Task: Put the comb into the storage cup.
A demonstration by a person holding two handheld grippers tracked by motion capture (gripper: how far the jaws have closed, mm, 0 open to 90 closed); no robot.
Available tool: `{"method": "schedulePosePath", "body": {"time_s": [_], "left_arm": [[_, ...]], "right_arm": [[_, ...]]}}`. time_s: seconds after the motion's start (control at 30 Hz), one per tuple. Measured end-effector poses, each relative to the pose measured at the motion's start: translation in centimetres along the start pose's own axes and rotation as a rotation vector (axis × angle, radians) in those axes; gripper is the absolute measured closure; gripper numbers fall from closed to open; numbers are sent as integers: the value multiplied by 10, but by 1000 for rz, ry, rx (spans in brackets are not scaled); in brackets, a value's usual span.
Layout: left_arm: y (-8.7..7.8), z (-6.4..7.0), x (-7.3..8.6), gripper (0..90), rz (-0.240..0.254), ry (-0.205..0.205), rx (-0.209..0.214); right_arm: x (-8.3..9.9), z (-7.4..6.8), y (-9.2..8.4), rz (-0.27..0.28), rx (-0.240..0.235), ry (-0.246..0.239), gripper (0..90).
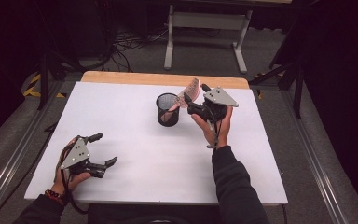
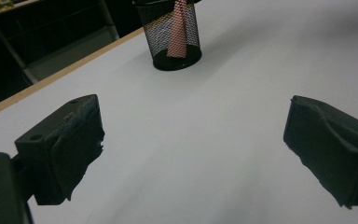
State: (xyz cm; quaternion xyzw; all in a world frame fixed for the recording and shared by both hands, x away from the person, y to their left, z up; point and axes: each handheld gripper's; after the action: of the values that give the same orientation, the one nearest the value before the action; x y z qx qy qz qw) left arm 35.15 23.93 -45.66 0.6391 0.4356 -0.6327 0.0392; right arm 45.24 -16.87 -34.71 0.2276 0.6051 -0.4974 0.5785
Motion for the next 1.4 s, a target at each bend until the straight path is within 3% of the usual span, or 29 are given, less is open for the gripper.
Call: {"method": "schedulePosePath", "body": {"time_s": [0.47,1.4], "left_arm": [[-1,0,0,59,5,-9,-5],[0,0,0,59,-1,-7,-5]], "right_arm": [[-5,2,-10,-12,15,-43,245],[-6,-1,-32,-1,8,-81,164]]}}
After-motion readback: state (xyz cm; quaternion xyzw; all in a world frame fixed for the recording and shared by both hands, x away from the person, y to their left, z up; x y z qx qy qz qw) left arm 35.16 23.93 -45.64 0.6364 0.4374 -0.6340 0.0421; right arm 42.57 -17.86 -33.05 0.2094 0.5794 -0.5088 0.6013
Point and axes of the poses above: each handheld gripper's, and its own axes: y roughly forward along the jaws, x roughly out of its underside, z roughly to its right, and after that the axes turned 12 degrees about -z, right-handed
